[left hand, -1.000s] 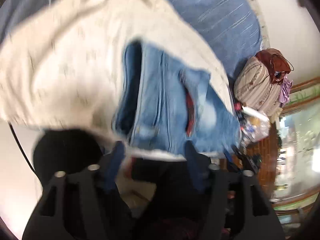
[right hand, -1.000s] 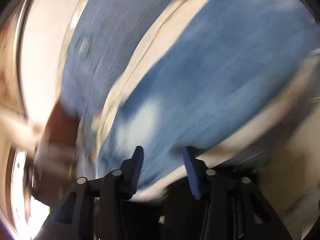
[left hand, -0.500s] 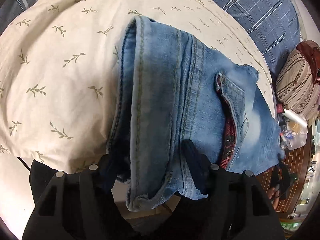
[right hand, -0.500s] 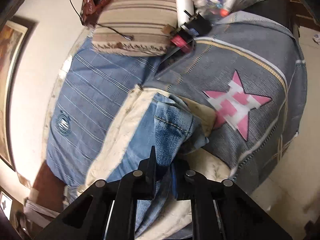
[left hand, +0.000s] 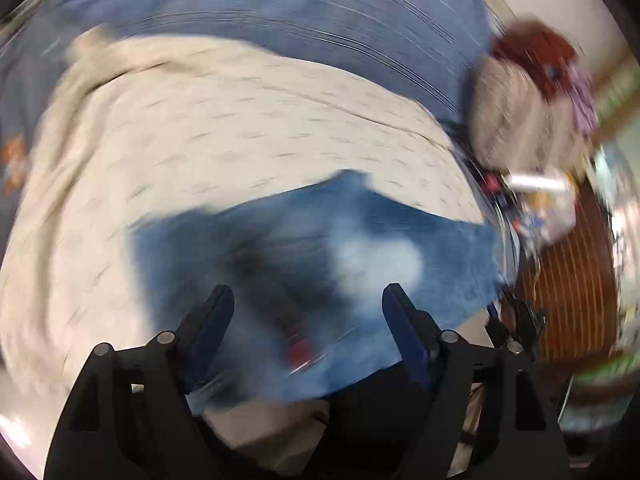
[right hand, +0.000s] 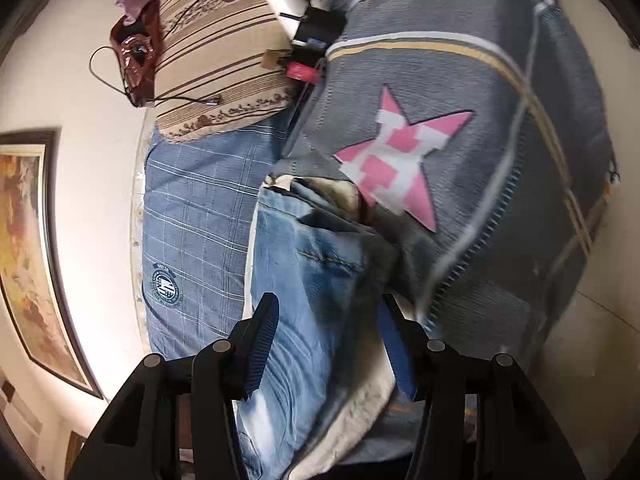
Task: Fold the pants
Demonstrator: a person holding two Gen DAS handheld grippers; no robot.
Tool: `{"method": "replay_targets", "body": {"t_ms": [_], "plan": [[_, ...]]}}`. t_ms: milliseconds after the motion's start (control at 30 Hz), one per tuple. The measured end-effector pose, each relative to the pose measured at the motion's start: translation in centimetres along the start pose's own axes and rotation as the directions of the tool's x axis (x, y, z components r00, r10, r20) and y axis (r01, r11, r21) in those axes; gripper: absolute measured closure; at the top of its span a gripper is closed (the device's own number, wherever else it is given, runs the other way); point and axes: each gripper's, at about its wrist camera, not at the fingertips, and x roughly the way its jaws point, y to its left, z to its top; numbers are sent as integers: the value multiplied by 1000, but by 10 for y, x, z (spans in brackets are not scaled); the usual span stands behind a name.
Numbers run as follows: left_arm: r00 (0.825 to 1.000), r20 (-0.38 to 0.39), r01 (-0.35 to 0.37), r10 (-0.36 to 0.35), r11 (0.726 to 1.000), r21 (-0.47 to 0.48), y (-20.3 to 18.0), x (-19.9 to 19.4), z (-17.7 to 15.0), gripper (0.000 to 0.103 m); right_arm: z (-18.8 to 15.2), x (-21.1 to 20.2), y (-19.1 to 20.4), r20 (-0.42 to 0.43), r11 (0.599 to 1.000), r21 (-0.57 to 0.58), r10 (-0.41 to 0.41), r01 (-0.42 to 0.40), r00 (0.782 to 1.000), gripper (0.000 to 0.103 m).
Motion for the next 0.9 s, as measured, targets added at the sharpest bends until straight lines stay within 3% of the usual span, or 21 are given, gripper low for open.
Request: {"method": "replay_targets", "body": {"t_ms": [100,233,467,533,733,800,900], "plan": [[996,-86,25,-12,988,153,-68,47,34,26,1,10,5,-8,999,-37,-14,14,1000,49],[977,-213,69,6,938,341,-168,125,66,26,0,17,2,-15,998,-58,17,-18,1000,49],[926,-377,149,33,884,443,-311,255,99,26,2,20,-11,-25,995,-31,97,-98,995,49],[911,-409,161,46,875,457,-331,281,96,26,2,21,-14,-28,993,-23,119,-119,993,49],[839,-541,254,57,839,481,-354,331,74,26,1,23,-23,-16,984,3,181,-181,983,49],[838,-544,284,44,816,503,-358,331,66,15,0,23,-25,-10,981,2,192,-192,981,49],[838,-546,325,25,781,534,-368,326,56,14,-1,21,-27,8,981,3,196,-196,981,54]]}}
